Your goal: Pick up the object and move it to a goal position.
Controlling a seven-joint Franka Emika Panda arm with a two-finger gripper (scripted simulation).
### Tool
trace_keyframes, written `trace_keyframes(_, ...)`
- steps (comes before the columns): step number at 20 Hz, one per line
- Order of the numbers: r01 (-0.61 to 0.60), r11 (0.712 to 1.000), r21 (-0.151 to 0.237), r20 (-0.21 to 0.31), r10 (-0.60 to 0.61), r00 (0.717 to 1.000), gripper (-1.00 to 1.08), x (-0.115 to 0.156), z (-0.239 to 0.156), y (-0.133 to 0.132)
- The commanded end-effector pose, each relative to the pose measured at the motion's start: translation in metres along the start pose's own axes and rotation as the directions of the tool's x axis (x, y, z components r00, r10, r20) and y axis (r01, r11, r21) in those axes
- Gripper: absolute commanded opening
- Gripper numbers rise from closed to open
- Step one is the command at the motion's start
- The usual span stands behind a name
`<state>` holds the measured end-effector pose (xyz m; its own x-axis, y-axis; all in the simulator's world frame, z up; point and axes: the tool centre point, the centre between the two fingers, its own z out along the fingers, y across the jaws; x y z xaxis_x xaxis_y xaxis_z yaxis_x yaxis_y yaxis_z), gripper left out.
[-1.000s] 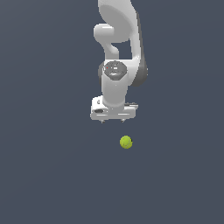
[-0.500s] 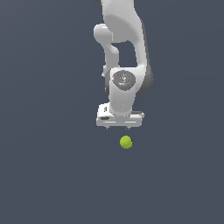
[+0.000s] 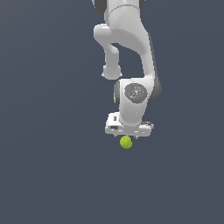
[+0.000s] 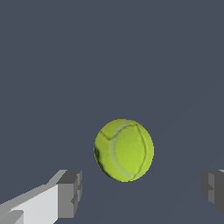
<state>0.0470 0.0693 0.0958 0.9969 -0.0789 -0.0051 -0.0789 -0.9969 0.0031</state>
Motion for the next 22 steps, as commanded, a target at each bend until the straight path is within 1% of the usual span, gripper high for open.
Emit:
trace_keyframes(1, -0.012, 1.000, 0.002, -0.004, 0.012, 1.000, 1.00, 0.004, 0.003, -0.005)
trace_keyframes(8, -0.012, 1.000, 0.003, -0.003, 0.012, 1.000, 1.00, 0.004, 0.008, -0.006)
trace_keyframes(17, -0.015, 1.000, 0.003, -0.005, 0.015, 1.000, 1.00, 0.003, 0.048, -0.007)
trace_keyframes(22, -0.016, 1.000, 0.003, -0.005, 0.016, 1.000, 1.00, 0.005, 0.055, -0.007)
